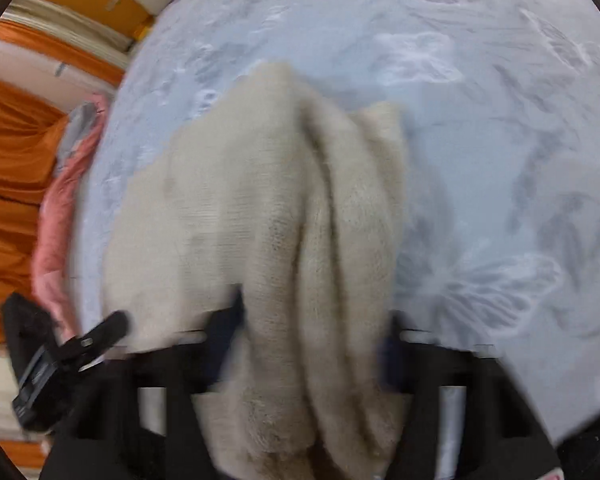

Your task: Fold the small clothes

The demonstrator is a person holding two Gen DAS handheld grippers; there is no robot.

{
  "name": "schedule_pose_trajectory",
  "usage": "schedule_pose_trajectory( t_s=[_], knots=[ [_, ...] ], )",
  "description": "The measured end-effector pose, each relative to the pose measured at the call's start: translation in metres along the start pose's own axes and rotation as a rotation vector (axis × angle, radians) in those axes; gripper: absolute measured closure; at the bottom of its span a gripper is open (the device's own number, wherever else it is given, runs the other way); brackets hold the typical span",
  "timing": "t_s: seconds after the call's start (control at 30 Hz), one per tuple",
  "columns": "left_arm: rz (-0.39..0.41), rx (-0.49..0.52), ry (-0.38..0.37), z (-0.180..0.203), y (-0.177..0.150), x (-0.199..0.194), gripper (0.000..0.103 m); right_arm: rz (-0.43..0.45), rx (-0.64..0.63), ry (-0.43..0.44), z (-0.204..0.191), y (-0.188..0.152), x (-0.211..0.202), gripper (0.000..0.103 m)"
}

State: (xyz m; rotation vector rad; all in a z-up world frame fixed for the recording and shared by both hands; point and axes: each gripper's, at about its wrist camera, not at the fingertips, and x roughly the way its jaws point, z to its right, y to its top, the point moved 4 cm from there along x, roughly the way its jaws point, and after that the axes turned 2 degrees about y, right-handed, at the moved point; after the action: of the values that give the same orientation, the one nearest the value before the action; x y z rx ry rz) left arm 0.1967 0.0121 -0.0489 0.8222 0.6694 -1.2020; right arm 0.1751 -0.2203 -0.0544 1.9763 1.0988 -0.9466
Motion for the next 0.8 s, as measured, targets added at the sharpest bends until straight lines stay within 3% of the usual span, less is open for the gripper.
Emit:
schedule_pose_trajectory(
  t_s=[0.03,0.1,0.17,0.23,0.33,0.37,0.4,0.43,0.47,0.57,0.63,0.73,0.8],
  knots=[
    [0.021,0.018,-0.026,0.006,0.004,-0.008,0.053,0.023,-0.034,0.003,-0.008,0.003,-0.008,0.071],
    [0.087,0.054,-0.081,0.024,0.013,-0.032,0.054,0.13,-0.121,0.075,-0.038,0.014,-0.046,0.074],
    [0.141,0.095,-0.116,0.038,0.023,-0.051,0.053,0.209,-0.17,0.09,-0.054,0.02,-0.073,0.074],
    [0.165,0.119,-0.099,0.041,0.028,-0.051,0.047,0.272,-0.191,0.1,-0.059,0.026,-0.092,0.073],
    [0.164,0.192,0.094,0.029,0.027,-0.017,0.043,0.242,-0.173,0.014,-0.031,0.03,-0.06,0.064],
    [0.143,0.203,0.163,0.024,0.024,-0.006,0.044,0.183,-0.154,-0.077,-0.011,0.028,-0.034,0.065],
    [0.135,0.209,0.207,0.019,0.019,-0.001,0.043,0.142,-0.137,-0.151,0.0,0.025,-0.022,0.075],
    [0.158,0.21,0.192,0.021,0.015,-0.006,0.043,0.134,-0.125,-0.184,0.005,0.022,-0.02,0.076],
    [0.197,0.217,0.198,0.026,0.01,-0.018,0.041,0.202,-0.122,-0.142,0.001,0.016,-0.037,0.076],
    [0.269,0.27,0.279,0.034,-0.001,-0.033,0.026,0.302,-0.164,-0.126,-0.021,-0.004,-0.077,0.076],
    [0.219,0.304,0.349,0.032,-0.01,-0.013,0.025,0.272,-0.197,-0.119,-0.026,-0.02,-0.072,0.076],
    [0.195,0.351,0.427,0.029,-0.024,0.004,0.024,0.086,-0.292,-0.292,-0.01,-0.038,-0.008,0.079],
    [0.242,0.399,0.472,0.04,-0.034,-0.008,0.026,0.139,-0.337,-0.324,-0.021,-0.037,-0.021,0.081]
  ],
)
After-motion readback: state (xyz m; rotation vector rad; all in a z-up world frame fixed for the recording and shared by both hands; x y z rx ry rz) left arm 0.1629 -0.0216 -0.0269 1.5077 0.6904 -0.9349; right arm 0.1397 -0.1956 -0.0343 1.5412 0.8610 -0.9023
